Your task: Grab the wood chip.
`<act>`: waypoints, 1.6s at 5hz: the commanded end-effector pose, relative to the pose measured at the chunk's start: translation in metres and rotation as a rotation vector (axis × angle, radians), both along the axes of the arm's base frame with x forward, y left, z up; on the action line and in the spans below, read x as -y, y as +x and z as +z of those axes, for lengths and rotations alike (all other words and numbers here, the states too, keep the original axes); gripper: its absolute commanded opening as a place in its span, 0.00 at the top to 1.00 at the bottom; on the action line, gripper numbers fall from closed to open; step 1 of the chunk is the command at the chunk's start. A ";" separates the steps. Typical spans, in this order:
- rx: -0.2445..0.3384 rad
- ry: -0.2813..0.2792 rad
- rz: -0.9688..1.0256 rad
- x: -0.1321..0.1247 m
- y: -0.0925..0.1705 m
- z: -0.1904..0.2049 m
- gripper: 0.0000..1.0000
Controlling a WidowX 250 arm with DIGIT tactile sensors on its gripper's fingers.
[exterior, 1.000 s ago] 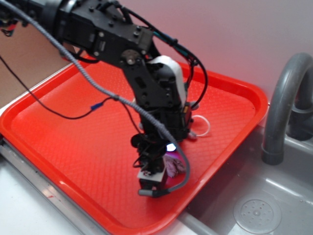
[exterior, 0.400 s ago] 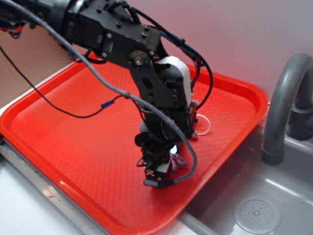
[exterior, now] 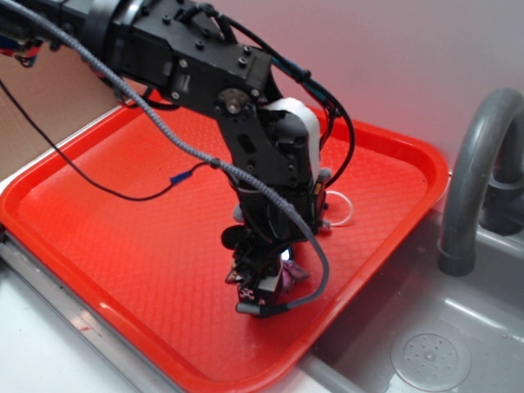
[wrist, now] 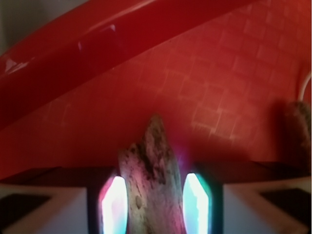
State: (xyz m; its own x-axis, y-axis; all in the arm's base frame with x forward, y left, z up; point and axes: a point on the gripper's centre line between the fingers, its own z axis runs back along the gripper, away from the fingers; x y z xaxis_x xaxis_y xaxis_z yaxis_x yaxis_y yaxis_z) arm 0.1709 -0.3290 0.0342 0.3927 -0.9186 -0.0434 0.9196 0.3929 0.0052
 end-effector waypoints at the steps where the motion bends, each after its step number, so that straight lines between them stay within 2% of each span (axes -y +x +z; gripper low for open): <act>1: 0.067 -0.162 0.371 -0.031 0.025 0.103 1.00; 2: 0.103 -0.181 0.541 -0.063 0.030 0.141 1.00; 3: 0.106 -0.195 0.733 -0.103 0.024 0.177 1.00; 4: 0.148 -0.228 0.867 -0.138 0.015 0.210 1.00; 5: 0.207 -0.230 1.028 -0.169 0.002 0.239 1.00; 6: 0.246 -0.172 1.168 -0.191 -0.010 0.249 1.00; 7: 0.196 -0.152 1.260 -0.204 -0.003 0.241 1.00; 8: 0.250 -0.177 1.307 -0.205 0.007 0.229 1.00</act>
